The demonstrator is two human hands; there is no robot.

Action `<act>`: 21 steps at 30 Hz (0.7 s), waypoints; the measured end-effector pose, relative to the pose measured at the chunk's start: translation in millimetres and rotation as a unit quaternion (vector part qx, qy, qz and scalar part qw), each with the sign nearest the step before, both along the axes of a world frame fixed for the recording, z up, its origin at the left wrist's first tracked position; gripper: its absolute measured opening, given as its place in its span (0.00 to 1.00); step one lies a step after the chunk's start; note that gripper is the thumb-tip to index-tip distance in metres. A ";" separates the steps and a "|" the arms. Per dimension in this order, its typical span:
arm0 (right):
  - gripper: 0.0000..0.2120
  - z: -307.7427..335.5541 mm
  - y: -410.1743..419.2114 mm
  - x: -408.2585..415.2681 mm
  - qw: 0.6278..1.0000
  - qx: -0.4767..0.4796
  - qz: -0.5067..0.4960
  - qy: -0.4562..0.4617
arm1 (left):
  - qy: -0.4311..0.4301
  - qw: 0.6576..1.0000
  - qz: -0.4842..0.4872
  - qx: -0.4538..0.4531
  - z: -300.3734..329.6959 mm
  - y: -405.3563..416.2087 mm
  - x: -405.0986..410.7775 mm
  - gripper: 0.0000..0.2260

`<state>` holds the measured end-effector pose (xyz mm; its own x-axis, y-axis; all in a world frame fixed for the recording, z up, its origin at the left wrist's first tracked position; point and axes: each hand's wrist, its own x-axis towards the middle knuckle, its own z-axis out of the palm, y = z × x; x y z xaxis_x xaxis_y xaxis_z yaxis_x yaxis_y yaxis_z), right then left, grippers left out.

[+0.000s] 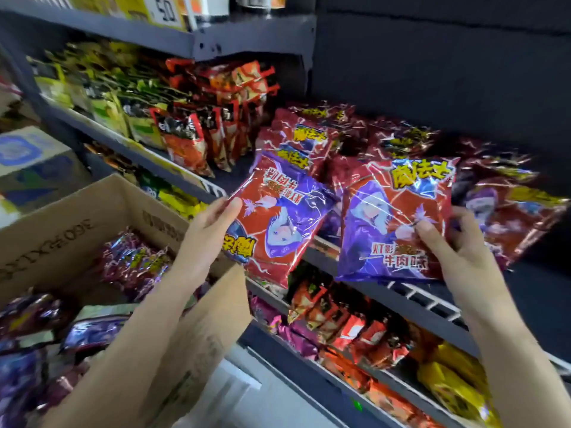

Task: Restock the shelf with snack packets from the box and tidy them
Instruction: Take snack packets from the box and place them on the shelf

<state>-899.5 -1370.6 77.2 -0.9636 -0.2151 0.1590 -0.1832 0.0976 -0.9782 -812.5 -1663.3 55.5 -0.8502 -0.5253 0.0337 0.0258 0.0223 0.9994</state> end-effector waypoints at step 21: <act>0.27 -24.3 137.2 -135.8 0.860 0.473 -0.149 0.121 | 0.069 0.729 -0.156 -0.663 76.9 195.1 -154.8 0.16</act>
